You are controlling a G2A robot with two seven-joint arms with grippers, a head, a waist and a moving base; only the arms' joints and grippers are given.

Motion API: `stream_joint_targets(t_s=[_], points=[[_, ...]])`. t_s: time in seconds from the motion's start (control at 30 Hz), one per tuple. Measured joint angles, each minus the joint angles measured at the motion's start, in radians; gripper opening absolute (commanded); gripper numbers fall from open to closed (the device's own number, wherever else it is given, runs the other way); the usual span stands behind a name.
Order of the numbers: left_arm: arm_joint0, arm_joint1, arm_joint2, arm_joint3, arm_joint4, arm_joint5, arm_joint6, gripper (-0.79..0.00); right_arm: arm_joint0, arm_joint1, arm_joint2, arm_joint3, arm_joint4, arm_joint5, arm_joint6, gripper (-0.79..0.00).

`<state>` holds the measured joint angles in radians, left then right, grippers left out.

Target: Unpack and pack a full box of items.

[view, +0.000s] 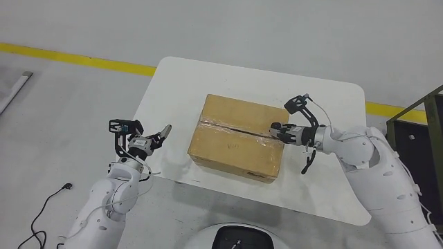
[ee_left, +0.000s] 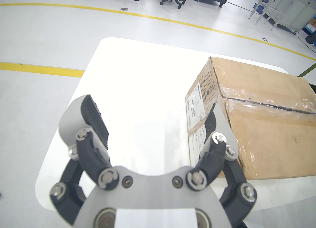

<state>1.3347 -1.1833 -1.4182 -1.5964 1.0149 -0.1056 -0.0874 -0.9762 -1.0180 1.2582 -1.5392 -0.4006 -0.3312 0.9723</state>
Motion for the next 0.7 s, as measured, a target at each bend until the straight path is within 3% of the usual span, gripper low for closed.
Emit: stream_joint_targets(t_s=[0.3,0.6,0.7], points=[[0.0,0.0,0.0,0.0,0.0,0.0,0.0,0.0,-0.009,-0.003,-0.004,-0.087,0.136,0.043,-0.005,-0.785],[0.0,0.0,0.0,0.0,0.0,0.0,0.0,0.0,-0.041,-0.023,-0.021,-0.065,0.279,0.119,-0.213,-0.785],[0.0,0.0,0.0,0.0,0.0,0.0,0.0,0.0,-0.045,-0.023,-0.019,-0.063,0.286,0.117,-0.223,-0.785]])
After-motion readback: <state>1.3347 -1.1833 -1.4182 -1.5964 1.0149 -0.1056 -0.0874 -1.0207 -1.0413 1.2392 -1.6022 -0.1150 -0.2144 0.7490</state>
